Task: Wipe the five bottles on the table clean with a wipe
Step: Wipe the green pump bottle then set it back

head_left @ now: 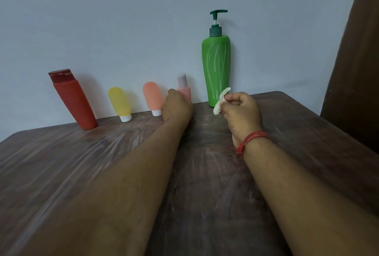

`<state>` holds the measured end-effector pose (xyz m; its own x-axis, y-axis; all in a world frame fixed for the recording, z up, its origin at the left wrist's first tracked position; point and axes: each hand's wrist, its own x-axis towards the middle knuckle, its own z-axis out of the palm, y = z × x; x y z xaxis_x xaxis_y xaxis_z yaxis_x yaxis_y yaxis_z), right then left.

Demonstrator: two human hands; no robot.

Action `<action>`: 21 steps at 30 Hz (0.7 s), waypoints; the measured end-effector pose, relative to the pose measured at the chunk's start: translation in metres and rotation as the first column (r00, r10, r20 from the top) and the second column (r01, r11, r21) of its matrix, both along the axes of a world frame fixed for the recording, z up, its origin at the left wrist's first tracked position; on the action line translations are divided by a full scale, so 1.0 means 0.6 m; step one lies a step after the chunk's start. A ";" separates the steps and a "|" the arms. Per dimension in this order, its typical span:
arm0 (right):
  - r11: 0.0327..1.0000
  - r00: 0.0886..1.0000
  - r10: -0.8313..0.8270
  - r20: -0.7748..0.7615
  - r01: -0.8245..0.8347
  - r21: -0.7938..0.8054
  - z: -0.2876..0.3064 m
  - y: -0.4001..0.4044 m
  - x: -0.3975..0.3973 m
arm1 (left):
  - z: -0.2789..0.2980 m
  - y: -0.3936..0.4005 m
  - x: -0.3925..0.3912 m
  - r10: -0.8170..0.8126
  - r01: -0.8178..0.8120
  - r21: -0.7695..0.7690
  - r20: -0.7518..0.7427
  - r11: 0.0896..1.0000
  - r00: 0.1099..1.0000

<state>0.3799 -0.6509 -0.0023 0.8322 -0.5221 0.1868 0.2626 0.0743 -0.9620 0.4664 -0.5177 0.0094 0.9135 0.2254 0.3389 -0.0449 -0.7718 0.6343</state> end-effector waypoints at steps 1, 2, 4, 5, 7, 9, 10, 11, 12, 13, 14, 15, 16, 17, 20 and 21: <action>1.000 1.000 -0.002 0.002 0.002 0.001 0.001 0.000 -0.001 | 0.001 -0.002 0.000 0.002 -0.002 0.010 -0.005 1.000 1.000; 1.000 1.000 -0.003 0.003 0.003 0.003 0.001 0.000 -0.001 | 0.003 -0.004 0.001 0.004 -0.004 0.017 -0.010 1.000 1.000; 1.000 1.000 -0.006 0.004 0.006 0.012 0.003 0.000 -0.001 | 0.004 -0.006 0.002 0.015 -0.014 0.022 -0.023 1.000 1.000; 1.000 1.000 -0.006 0.007 0.006 0.021 0.003 0.000 -0.001 | 0.004 -0.007 0.002 0.022 -0.022 0.020 -0.029 1.000 0.999; 0.999 1.000 -0.004 0.016 0.003 0.044 0.002 0.001 0.000 | 0.004 -0.008 0.003 0.027 -0.026 0.007 -0.037 1.000 0.999; 0.998 1.000 -0.002 0.020 0.001 0.056 0.001 0.001 0.001 | 0.006 -0.009 0.004 0.022 -0.022 -0.007 -0.047 1.000 0.999; 0.998 1.000 0.000 0.020 -0.001 0.059 0.001 0.001 0.002 | 0.006 -0.009 0.004 0.021 -0.022 -0.011 -0.052 1.000 0.998; 0.998 1.000 0.002 0.020 -0.003 0.062 0.001 0.001 0.002 | 0.006 -0.010 0.004 0.023 -0.024 -0.014 -0.055 1.000 0.998; 0.998 1.000 0.004 0.021 -0.005 0.065 0.001 0.000 0.003 | 0.005 -0.010 0.004 0.026 -0.027 -0.017 -0.056 1.000 0.998; 0.997 1.000 0.006 0.024 -0.007 0.074 0.002 0.000 0.003 | 0.004 -0.011 0.004 0.028 -0.029 -0.019 -0.056 0.999 0.998; 0.996 1.000 0.007 0.028 -0.010 0.084 0.001 -0.001 0.003 | 0.004 -0.011 0.004 0.031 -0.032 -0.023 -0.055 0.999 0.998; 0.996 0.999 0.009 0.031 -0.011 0.093 0.001 -0.001 0.003 | 0.003 -0.011 0.004 0.033 -0.034 -0.025 -0.054 0.999 0.998; 0.995 0.999 0.010 0.033 -0.013 0.096 0.001 -0.002 0.003 | 0.003 -0.012 0.004 0.033 -0.035 -0.025 -0.053 0.999 0.998; 0.995 0.999 0.013 0.034 -0.016 0.095 0.000 -0.002 0.003 | 0.002 -0.012 0.003 0.033 -0.034 -0.025 -0.053 0.999 0.998; 0.994 0.999 0.017 0.040 -0.021 0.103 0.000 -0.003 0.004 | 0.003 -0.013 0.001 0.027 -0.029 -0.026 -0.059 0.999 0.998; 0.994 0.999 0.018 0.042 -0.022 0.105 0.000 -0.003 0.004 | 0.004 -0.013 -0.001 0.026 -0.028 -0.031 -0.064 0.999 0.998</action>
